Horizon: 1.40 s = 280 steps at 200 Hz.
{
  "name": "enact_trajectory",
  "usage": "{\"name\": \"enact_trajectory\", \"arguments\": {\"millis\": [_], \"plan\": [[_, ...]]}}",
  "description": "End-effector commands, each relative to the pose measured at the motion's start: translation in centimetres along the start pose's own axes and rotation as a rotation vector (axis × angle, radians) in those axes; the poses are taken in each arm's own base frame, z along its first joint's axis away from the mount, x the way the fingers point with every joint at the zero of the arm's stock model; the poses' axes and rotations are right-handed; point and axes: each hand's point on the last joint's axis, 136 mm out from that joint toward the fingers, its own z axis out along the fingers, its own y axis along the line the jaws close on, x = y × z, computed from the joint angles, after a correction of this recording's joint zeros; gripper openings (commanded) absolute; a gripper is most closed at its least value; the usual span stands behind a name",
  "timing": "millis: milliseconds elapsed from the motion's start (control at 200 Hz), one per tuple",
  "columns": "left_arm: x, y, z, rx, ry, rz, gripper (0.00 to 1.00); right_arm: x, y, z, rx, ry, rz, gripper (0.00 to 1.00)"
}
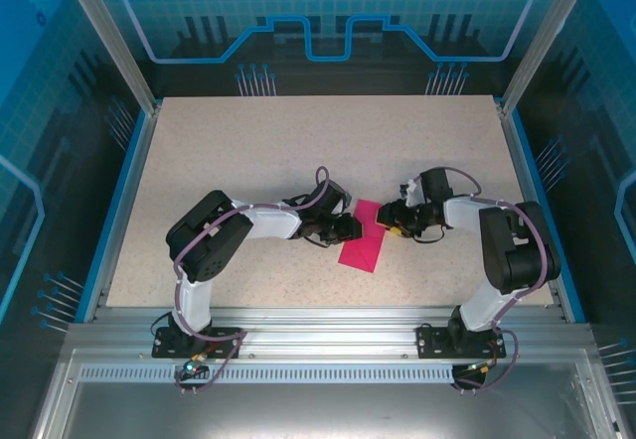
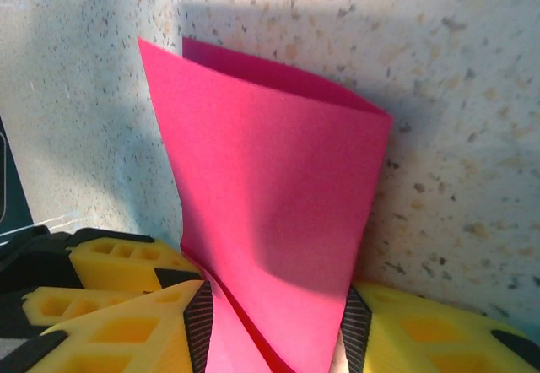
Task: Fold a paper plane with a square sheet of paper (pick it up from the middle)
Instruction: Turn over the triangle at the center of the table.
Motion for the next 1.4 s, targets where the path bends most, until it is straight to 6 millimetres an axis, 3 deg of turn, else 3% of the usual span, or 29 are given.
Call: {"name": "enact_trajectory", "arguments": {"millis": [0, 650, 965, 1035, 1165, 1395], "plan": [[0.5, -0.5, -0.8, 0.002, 0.005, 0.007, 0.26, 1.2, 0.8, 0.0, -0.044, 0.030, -0.029, 0.46], [0.5, -0.6, -0.6, 0.006, 0.000, 0.000, 0.26, 6.8, 1.4, 0.8, -0.127, 0.129, -0.114, 0.43], [0.3, -0.7, -0.7, 0.010, -0.005, -0.005, 0.26, 7.1, 1.5, 0.5, -0.121, 0.119, -0.128, 0.29], [0.3, -0.8, -0.8, 0.012, -0.007, -0.005, 0.26, 7.1, 1.4, 0.4, -0.107, 0.116, -0.130, 0.20], [0.0, -1.5, -1.7, 0.034, -0.029, -0.002, 0.27, 6.8, 2.0, -0.1, -0.114, 0.107, -0.143, 0.07], [-1.0, -3.1, -6.1, 0.049, -0.157, 0.016, 0.31, 6.1, 3.2, -2.6, 0.042, 0.074, -0.208, 0.04]]}}
